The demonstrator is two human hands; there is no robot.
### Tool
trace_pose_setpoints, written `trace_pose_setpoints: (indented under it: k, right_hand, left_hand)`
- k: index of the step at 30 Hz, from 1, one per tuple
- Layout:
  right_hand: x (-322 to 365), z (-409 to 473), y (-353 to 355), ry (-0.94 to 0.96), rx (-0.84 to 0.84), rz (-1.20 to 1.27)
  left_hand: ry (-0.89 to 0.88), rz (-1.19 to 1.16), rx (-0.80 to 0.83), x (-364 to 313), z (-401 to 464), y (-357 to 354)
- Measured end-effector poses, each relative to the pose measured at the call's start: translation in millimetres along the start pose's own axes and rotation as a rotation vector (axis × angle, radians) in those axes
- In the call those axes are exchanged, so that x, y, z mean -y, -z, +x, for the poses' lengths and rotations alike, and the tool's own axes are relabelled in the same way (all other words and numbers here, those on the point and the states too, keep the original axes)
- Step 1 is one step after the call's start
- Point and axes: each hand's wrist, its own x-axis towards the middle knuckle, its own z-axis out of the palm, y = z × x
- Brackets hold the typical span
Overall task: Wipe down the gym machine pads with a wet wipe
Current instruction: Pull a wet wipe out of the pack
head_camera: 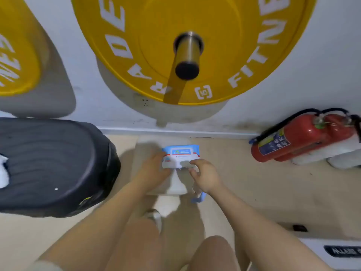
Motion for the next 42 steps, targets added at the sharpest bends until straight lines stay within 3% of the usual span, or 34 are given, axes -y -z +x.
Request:
trace_pose_setpoints:
  k: [9, 14, 19, 24, 27, 30, 34, 38, 42]
  right_hand:
    - [-61, 125, -90, 0.236, -0.119, -0.328]
    - [-70, 137, -92, 0.310, -0.157, -0.273]
    - [-78, 134, -90, 0.515, -0.131, -0.479]
    - [-92, 136, -102, 0.711, -0.427, -0.606]
    - [-94, 139, -99, 0.749, -0.461, -0.610]
    - [-82, 140, -89, 0.670, -0.493, -0.517]
    - [-65, 156, -75, 0.373, -0.365, -0.184]
    - [-58, 174, -81, 0.094, -0.458, 0.024]
    - [-66, 173, -89, 0.053, -0.441, 0.077]
  left_hand:
    - [-0.136, 0.062, -0.077, 76, 134, -80]
    - [-0.257, 0.159, -0.122, 79, 163, -97]
    - [-0.255, 0.202, -0.066, 92, 158, -93]
    - [-0.263, 0.133, -0.085, 99, 150, -98]
    - [-0.274, 0.097, -0.095, 101, 151, -100]
    - [-0.293, 0.064, -0.114, 106, 150, -106]
    - [-0.282, -0.068, -0.152, 112, 151, -111]
    - [-0.290, -0.116, -0.180, 111, 148, -112]
    - [-0.336, 0.019, -0.165, 111, 150, -111]
